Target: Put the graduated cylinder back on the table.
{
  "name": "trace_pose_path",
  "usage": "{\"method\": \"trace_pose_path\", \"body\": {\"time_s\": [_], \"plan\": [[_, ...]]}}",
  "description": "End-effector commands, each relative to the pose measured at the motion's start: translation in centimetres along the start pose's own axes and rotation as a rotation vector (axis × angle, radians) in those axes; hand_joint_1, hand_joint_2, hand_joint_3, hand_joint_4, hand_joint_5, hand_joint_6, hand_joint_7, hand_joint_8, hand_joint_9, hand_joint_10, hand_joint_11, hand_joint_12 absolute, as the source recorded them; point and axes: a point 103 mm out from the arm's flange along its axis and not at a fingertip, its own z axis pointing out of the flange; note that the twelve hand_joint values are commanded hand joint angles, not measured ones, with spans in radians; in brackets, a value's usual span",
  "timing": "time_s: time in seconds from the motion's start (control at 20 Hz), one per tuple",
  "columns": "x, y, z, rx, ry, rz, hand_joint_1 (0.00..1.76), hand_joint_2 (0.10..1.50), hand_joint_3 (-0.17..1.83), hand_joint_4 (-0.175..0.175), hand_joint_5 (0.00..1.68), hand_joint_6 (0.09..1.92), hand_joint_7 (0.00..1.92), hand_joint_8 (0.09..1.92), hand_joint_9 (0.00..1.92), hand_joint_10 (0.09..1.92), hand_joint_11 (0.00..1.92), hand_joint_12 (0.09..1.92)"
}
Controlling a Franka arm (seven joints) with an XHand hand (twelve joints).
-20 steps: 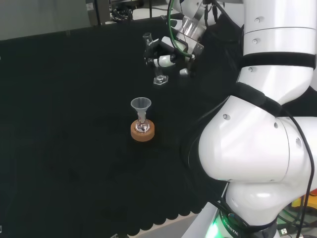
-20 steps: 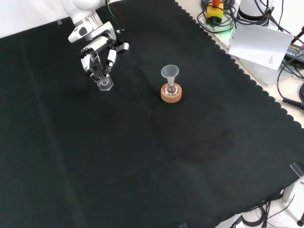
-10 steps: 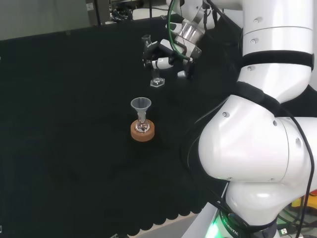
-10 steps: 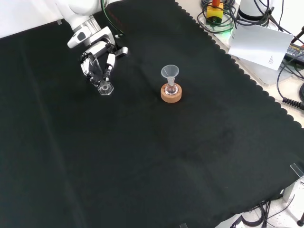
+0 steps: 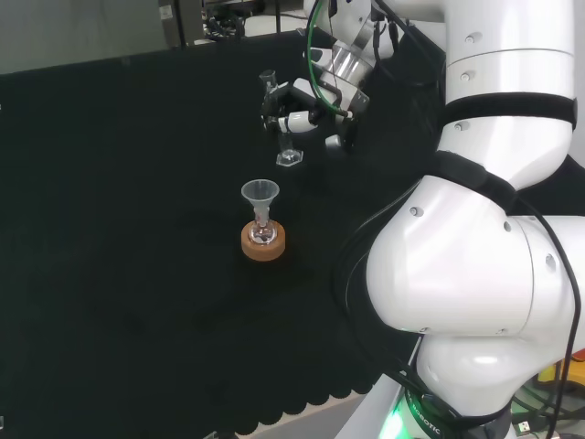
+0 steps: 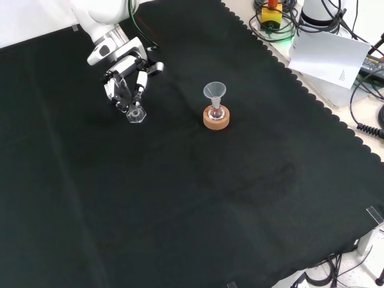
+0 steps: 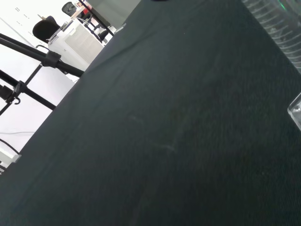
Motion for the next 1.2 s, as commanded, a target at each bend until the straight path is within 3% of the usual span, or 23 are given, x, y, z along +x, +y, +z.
{"method": "trace_pose_path", "body": {"time_s": [0.05,0.15,0.3,0.4,0.55,0.95,1.2], "plan": [[-0.2,-0.8,-0.2,-0.007,0.005,0.016,1.16,1.17,0.00,-0.175,0.88,1.16,0.92,0.78,1.31,0.09,1.12,0.82],[-0.3,-1.3,-0.3,-0.003,0.017,0.022,1.14,1.18,0.00,-0.175,0.86,1.18,0.92,0.66,1.30,0.09,1.12,0.83],[-0.4,-2.0,-0.5,0.000,0.029,0.030,1.12,1.19,0.00,-0.172,0.84,1.21,0.86,0.63,1.27,0.09,1.11,0.87],[-0.5,-2.4,-0.6,0.004,0.039,0.034,1.15,1.16,-0.02,-0.097,0.77,0.97,0.80,0.63,1.23,0.09,1.05,0.90],[-0.6,-2.9,-0.8,0.010,0.045,0.043,1.12,1.15,-0.11,-0.054,0.68,0.79,0.71,0.60,1.16,0.09,0.92,0.99],[-0.5,-3.3,-1.3,0.000,0.060,0.049,1.02,1.11,-0.17,-0.050,0.51,0.66,0.55,0.60,1.02,0.09,0.71,1.13],[-0.4,-3.4,-1.6,-0.003,0.055,0.057,0.94,1.04,-0.17,-0.053,0.38,0.44,0.40,0.62,0.84,0.09,0.50,1.25]]}}
